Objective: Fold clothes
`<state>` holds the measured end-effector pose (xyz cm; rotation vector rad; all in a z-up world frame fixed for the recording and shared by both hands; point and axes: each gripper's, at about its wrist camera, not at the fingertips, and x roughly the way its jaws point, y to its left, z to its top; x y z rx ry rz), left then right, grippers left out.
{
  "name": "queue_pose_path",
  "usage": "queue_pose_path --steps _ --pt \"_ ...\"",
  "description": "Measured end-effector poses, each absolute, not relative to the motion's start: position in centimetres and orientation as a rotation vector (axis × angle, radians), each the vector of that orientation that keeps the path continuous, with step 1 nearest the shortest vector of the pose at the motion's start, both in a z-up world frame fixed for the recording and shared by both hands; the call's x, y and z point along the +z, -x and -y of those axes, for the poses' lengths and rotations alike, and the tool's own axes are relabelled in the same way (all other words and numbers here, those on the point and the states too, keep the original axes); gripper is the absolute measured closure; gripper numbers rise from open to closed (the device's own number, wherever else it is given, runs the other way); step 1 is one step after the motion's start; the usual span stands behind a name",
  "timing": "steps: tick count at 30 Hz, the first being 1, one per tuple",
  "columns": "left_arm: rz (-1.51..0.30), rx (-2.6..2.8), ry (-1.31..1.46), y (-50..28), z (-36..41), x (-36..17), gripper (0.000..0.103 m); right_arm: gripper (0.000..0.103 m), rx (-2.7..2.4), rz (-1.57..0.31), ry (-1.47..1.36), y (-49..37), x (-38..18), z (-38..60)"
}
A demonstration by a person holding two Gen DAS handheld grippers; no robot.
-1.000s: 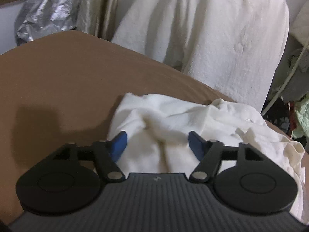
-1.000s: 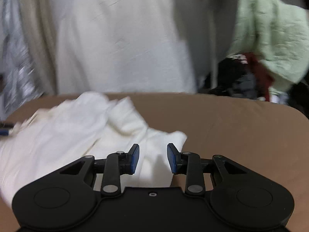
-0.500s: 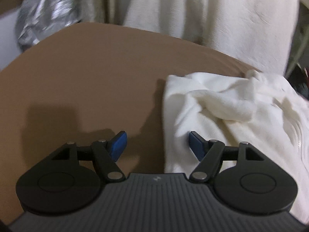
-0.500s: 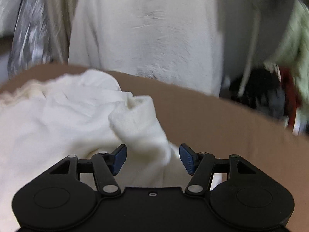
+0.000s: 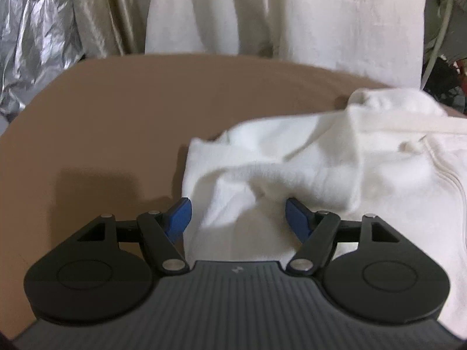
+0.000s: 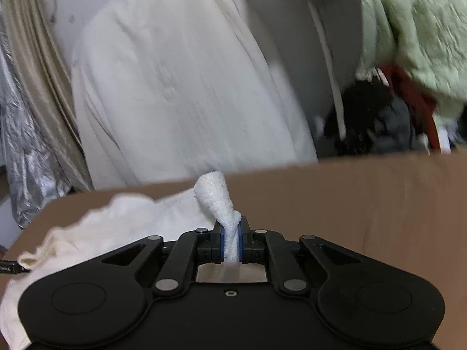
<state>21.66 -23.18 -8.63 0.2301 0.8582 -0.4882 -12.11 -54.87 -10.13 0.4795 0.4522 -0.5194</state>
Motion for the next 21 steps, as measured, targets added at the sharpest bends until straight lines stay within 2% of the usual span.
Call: queue_pose_path --steps 4,8,14,16,18,19,20,21 --pt "-0.818 -0.477 -0.276 -21.2 23.2 -9.1 0.021 0.093 -0.547 -0.494 -0.391 11.7 -10.5 54.0" --pt "-0.752 -0.502 -0.399 -20.1 24.2 -8.6 0.021 0.092 -0.517 -0.453 -0.465 12.7 -10.2 55.1" --pt "-0.483 -0.551 -0.690 -14.1 26.4 -7.4 0.018 0.092 -0.475 -0.434 -0.441 12.5 -9.4 53.2" --pt "-0.451 -0.590 -0.728 -13.5 27.1 -7.1 0.008 0.092 -0.457 -0.411 -0.503 12.5 -9.3 54.0" --pt "-0.460 -0.609 -0.739 -14.2 28.2 -7.2 0.006 0.091 -0.426 -0.380 -0.593 13.0 -9.5 54.9" --pt "-0.505 -0.612 -0.723 -15.2 28.7 -7.5 0.009 0.091 -0.418 -0.370 -0.612 13.3 -9.6 55.1" --pt "-0.557 -0.602 -0.702 -16.1 29.1 -7.7 0.022 0.092 -0.410 -0.359 -0.631 13.6 -9.8 55.4" --pt "-0.621 -0.571 -0.674 -17.0 29.4 -7.9 0.072 0.092 -0.404 -0.346 -0.644 13.9 -9.9 55.6"
